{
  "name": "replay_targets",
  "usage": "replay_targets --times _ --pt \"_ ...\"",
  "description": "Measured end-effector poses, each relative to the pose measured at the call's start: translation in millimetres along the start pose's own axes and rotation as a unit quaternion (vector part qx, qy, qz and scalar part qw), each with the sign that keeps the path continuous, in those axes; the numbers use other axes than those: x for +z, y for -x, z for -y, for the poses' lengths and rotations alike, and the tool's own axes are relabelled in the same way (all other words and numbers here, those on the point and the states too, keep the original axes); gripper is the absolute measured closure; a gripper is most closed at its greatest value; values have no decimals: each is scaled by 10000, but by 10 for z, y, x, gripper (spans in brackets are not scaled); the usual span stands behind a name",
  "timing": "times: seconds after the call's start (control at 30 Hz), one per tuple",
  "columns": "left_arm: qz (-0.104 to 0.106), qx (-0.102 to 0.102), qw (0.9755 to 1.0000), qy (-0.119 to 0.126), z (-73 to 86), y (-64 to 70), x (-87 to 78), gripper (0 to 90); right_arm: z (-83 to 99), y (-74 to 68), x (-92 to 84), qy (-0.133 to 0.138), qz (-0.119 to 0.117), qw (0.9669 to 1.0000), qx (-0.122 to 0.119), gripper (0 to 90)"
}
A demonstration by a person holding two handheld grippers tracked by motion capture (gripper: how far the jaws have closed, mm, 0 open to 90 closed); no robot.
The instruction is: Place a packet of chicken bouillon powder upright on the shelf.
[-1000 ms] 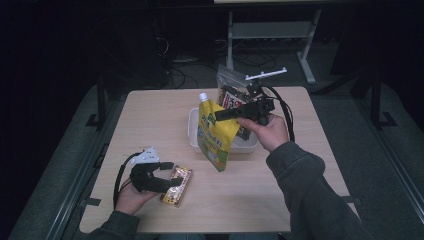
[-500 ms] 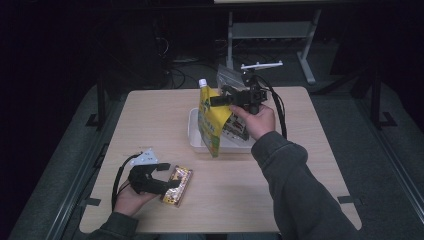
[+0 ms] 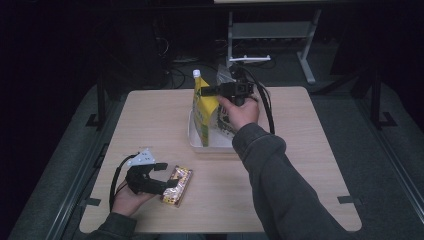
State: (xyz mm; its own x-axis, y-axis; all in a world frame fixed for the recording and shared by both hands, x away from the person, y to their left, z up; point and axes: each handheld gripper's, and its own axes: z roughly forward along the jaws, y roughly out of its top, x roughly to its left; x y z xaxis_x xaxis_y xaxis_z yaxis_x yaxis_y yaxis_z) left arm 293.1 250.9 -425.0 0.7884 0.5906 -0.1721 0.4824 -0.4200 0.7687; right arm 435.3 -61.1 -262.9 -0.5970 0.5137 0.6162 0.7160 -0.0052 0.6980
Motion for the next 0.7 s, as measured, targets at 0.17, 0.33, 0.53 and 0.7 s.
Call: replay_targets --times 0.17,0.33,0.53,0.7 --pt "1 -39 10000 35 8 -15 -9 201 -19 23 124 84 115 9999 45 899" --pt "11 -57 10000 38 14 -24 -10 201 -8 47 222 109 271 9995 84 899" --pt "38 -92 9999 56 24 -41 -12 200 -5 67 300 201 368 9990 133 899" --pt "48 -91 9999 43 25 -46 -4 200 0 74 348 238 397 9988 157 899"
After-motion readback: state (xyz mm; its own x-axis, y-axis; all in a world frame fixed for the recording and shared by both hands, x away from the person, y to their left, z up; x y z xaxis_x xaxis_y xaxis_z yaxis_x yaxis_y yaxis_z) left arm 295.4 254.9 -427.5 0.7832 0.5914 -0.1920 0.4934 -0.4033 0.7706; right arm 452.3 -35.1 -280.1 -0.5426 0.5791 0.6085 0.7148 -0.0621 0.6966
